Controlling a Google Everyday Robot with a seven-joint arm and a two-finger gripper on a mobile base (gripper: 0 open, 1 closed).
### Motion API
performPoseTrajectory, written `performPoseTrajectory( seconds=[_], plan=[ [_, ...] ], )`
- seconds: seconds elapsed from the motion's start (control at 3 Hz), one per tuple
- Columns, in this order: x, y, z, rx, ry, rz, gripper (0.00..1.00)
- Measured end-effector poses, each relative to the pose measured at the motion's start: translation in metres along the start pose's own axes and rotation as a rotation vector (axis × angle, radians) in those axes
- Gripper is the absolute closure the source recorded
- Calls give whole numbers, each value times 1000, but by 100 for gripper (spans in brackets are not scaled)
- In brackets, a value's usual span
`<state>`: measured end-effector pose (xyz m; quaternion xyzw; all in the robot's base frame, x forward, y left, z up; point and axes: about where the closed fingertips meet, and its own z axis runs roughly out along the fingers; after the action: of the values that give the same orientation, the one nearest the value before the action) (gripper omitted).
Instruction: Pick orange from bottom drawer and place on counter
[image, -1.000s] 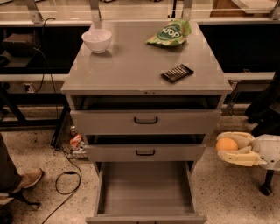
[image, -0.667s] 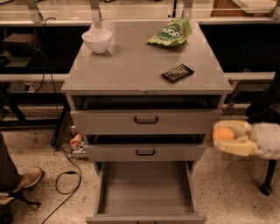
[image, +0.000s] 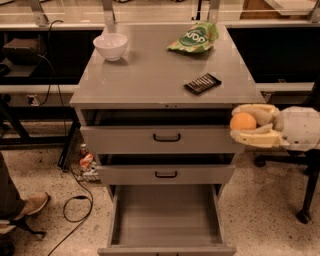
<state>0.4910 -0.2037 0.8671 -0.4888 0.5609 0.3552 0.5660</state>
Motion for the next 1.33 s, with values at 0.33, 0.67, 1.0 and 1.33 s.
performPoseTrajectory(
  seconds=[0.33,0.67,1.0,1.33],
  plan=[
    [-51,-15,58,15,12,-98,100],
    [-73,-23,93,11,17,-126,100],
    [-92,-33,148,-33,27,-127,100],
    [-92,-33,148,-33,27,-127,100]
  ],
)
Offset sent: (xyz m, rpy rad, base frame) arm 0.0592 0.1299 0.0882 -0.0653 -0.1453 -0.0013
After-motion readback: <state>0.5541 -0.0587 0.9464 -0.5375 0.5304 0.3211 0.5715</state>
